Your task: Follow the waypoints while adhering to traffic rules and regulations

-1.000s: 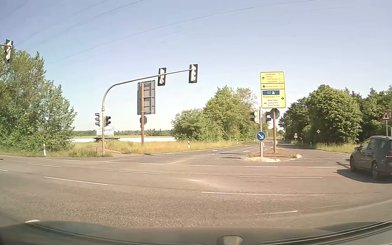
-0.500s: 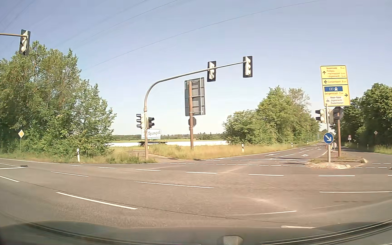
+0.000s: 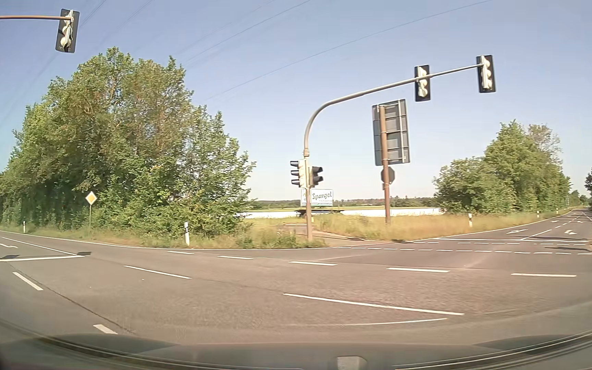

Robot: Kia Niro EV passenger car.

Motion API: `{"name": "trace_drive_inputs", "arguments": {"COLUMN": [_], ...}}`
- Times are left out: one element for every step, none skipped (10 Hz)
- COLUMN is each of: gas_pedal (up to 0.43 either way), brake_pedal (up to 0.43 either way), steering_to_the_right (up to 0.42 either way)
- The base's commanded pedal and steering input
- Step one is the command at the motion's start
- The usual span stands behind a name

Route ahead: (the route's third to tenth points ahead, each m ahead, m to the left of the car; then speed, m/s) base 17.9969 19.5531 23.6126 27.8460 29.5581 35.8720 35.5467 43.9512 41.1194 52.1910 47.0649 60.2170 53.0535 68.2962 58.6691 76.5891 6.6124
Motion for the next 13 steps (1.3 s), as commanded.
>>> {"name": "trace_drive_inputs", "arguments": {"gas_pedal": [0.228,0.228,0.228,0.228,0.228,0.228,0.228,0.228,0.240,0.240,0.240,0.240,0.240], "brake_pedal": [0.030,0.030,0.030,0.030,0.030,0.030,0.030,0.030,0.030,0.030,0.030,0.030,0.030], "steering_to_the_right": [-0.301,-0.295,-0.288,-0.279,-0.271,-0.264,-0.250,-0.244,-0.234,-0.219,-0.208,-0.202,-0.199]}}
